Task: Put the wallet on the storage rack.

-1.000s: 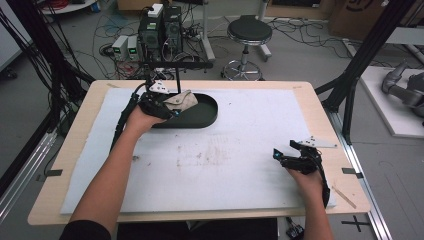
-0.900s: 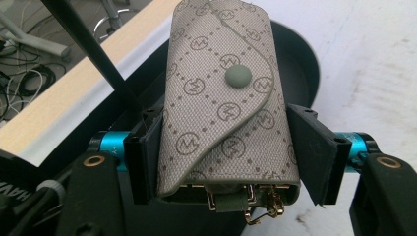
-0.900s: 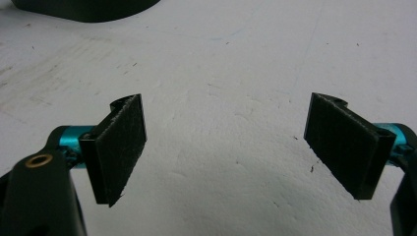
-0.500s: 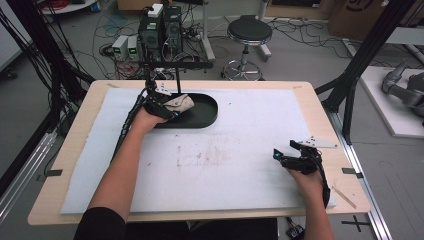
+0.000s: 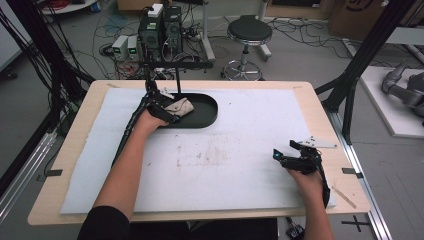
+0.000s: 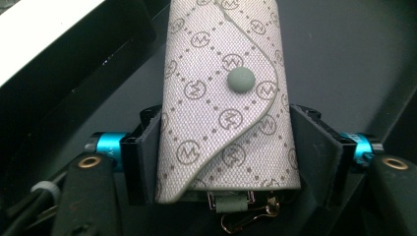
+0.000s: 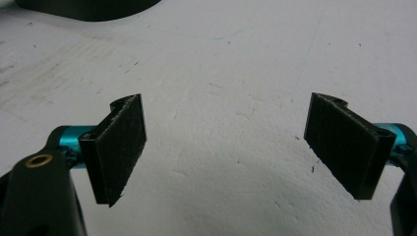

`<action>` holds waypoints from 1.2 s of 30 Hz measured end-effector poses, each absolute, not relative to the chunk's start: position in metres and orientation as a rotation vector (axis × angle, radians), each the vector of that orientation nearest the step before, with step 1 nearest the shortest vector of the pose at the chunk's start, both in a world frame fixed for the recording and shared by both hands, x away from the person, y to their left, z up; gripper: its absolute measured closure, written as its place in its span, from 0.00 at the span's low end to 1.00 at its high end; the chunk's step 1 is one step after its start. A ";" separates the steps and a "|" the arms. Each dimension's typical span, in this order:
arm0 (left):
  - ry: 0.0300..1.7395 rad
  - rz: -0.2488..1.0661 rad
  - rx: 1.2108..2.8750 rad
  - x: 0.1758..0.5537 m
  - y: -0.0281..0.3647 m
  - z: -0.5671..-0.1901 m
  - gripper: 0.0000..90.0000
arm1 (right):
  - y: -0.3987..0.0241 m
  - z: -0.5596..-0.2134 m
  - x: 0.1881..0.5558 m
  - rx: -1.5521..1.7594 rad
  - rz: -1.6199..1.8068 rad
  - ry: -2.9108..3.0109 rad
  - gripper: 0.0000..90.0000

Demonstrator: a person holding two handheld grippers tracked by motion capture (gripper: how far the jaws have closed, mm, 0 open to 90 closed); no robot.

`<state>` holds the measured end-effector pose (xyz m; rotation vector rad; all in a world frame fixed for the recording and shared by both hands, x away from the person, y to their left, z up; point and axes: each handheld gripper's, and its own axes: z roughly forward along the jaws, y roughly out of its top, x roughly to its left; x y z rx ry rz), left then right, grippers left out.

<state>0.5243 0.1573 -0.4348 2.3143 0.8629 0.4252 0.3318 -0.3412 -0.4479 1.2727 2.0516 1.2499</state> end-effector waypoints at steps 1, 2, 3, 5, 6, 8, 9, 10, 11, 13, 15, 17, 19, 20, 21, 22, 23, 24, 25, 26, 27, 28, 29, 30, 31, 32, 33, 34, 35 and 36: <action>0.867 0.435 2.315 0.524 0.157 -0.435 0.34 | -0.341 -0.448 0.332 1.273 1.250 2.051 0.18; 0.868 0.429 2.308 0.524 0.157 -0.435 0.32 | -0.341 -0.448 0.332 1.270 1.249 2.050 0.18; 0.870 0.427 2.299 0.524 0.158 -0.433 0.31 | -0.341 -0.448 0.332 1.271 1.250 2.050 0.18; 0.881 0.436 2.283 0.523 0.158 -0.431 0.26 | -0.341 -0.448 0.332 1.279 1.256 2.046 0.18; 0.879 0.437 2.280 0.523 0.159 -0.430 0.25 | -0.342 -0.448 0.332 1.278 1.256 2.049 0.18; 0.877 0.441 2.274 0.522 0.160 -0.426 0.24 | -0.342 -0.448 0.332 1.277 1.255 2.048 0.18; 0.874 0.441 2.269 0.521 0.160 -0.424 0.24 | -0.342 -0.448 0.332 1.278 1.256 2.048 0.18; 0.872 0.447 2.264 0.520 0.160 -0.421 0.23 | -0.342 -0.448 0.332 1.277 1.256 2.048 0.18; 0.873 0.449 2.250 0.518 0.160 -0.419 0.23 | -0.341 -0.448 0.332 1.277 1.255 2.047 0.18; 0.866 0.445 2.240 0.516 0.162 -0.414 0.23 | -0.341 -0.448 0.332 1.277 1.255 2.047 0.18; 0.864 0.448 2.222 0.513 0.163 -0.409 0.22 | -0.341 -0.448 0.332 1.275 1.253 2.047 0.18; 0.860 0.447 2.206 0.509 0.165 -0.404 0.22 | -0.341 -0.448 0.332 1.273 1.253 2.047 0.18; 0.857 0.446 2.187 0.503 0.167 -0.398 0.21 | -0.341 -0.448 0.333 1.278 1.252 2.049 0.18; 0.854 0.452 2.169 0.499 0.168 -0.394 0.21 | -0.341 -0.448 0.333 1.278 1.249 2.050 0.18; 0.855 0.457 2.157 0.496 0.169 -0.392 0.21 | -0.341 -0.448 0.333 1.279 1.247 2.050 0.18; 0.848 0.464 2.142 0.492 0.170 -0.390 0.21 | -0.341 -0.448 0.333 1.279 1.247 2.049 0.18; 0.838 0.468 2.132 0.488 0.171 -0.387 0.21 | -0.341 -0.448 0.333 1.280 1.248 2.049 0.18; 0.830 0.476 2.125 0.484 0.172 -0.386 0.21 | -0.341 -0.448 0.333 1.283 1.250 2.046 0.18; 0.825 0.481 2.116 0.480 0.173 -0.384 0.21 | -0.340 -0.448 0.333 1.284 1.251 2.044 0.18; 0.815 0.478 2.111 0.476 0.174 -0.382 0.21 | -0.340 -0.448 0.333 1.284 1.251 2.045 0.18; 0.806 0.479 2.101 0.472 0.176 -0.381 0.21 | -0.340 -0.448 0.333 1.283 1.251 2.044 0.18; 0.800 0.478 2.094 0.468 0.177 -0.380 0.21 | -0.340 -0.448 0.333 1.284 1.252 2.044 0.18; 0.794 0.476 2.089 0.465 0.179 -0.379 0.21 | -0.340 -0.448 0.333 1.283 1.256 2.046 0.18; 0.795 0.473 2.086 0.461 0.181 -0.378 0.21 | -0.340 -0.448 0.333 1.281 1.255 2.045 0.18; 0.796 0.474 2.084 0.456 0.183 -0.377 0.21 | -0.340 -0.448 0.333 1.282 1.257 2.046 0.18; 0.793 0.477 2.074 0.452 0.185 -0.377 0.21 | -0.340 -0.447 0.333 1.279 1.257 2.045 0.18; 0.793 0.472 2.064 0.448 0.187 -0.377 0.21 | -0.340 -0.447 0.333 1.278 1.257 2.046 0.18; 0.793 0.474 2.062 0.444 0.189 -0.377 0.21 | -0.340 -0.447 0.333 1.278 1.257 2.045 0.18; 0.793 0.475 2.060 0.440 0.190 -0.376 0.21 | -0.340 -0.447 0.333 1.279 1.259 2.044 0.18; 0.793 0.472 2.060 0.436 0.192 -0.376 0.21 | -0.340 -0.447 0.333 1.277 1.258 2.042 0.18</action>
